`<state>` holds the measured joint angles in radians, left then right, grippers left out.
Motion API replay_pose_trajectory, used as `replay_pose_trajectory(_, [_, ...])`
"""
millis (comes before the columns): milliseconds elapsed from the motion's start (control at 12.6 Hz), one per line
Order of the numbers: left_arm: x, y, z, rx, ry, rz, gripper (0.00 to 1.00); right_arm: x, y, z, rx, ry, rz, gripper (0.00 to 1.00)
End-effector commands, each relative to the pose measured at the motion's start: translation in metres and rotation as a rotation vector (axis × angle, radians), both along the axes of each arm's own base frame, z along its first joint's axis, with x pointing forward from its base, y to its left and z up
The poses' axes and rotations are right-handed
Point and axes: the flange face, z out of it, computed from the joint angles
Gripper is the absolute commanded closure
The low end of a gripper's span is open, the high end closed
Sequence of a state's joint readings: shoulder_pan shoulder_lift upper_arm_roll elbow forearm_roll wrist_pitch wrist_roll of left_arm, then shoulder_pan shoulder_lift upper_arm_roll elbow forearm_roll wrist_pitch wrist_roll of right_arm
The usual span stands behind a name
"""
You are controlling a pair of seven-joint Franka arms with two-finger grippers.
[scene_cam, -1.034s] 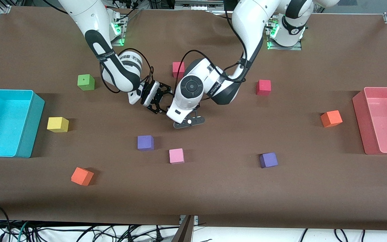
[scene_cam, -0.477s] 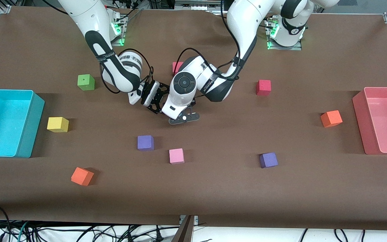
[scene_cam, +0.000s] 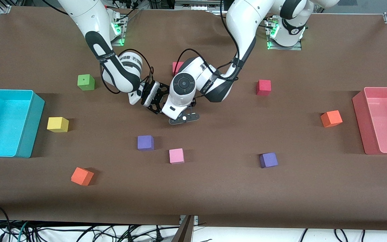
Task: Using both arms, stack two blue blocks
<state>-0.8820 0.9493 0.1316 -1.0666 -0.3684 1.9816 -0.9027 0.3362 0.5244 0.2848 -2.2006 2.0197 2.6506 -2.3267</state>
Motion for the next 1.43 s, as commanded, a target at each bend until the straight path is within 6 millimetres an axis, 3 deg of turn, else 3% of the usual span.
replay_pose_trajectory(0, [0.001,-0.005,0.003,-0.008,-0.003,0.012,0.0,0.003,-0.001,0.017,0.009,0.0,-0.039,0.0])
replay_pose_trajectory(159, [0.006,0.001,0.025,-0.017,-0.003,0.017,0.0,-0.005,-0.013,0.024,0.0,0.012,-0.054,0.0])
replay_pose_trajectory(318, [0.036,0.037,0.07,-0.046,0.0,0.069,0.0,-0.017,-0.031,0.031,-0.02,0.016,-0.065,0.0])
replay_pose_trajectory(557, [0.057,0.092,0.151,-0.093,0.09,0.124,0.0,-0.05,-0.058,0.054,-0.032,0.098,-0.14,0.0])
replay_pose_trajectory(716, [0.071,0.16,0.192,-0.109,0.149,0.177,0.0,-0.056,-0.073,0.069,-0.029,0.184,-0.205,0.0])
replay_pose_trajectory(875, [0.075,0.233,0.224,-0.13,0.186,0.228,0.0,-0.046,-0.074,0.081,0.015,0.34,-0.259,0.0])
replay_pose_trajectory(955, [0.075,0.271,0.237,-0.128,0.205,0.193,0.0,-0.041,-0.071,0.088,0.056,0.437,-0.254,0.0])
replay_pose_trajectory(1193, [0.074,0.392,0.259,-0.138,0.146,0.079,0.0,-0.021,-0.092,0.12,0.004,0.638,-0.22,0.0])
replay_pose_trajectory(1352, [0.063,0.449,0.273,-0.042,0.075,-0.042,0.0,-0.01,-0.117,0.138,-0.086,0.72,-0.177,0.0])
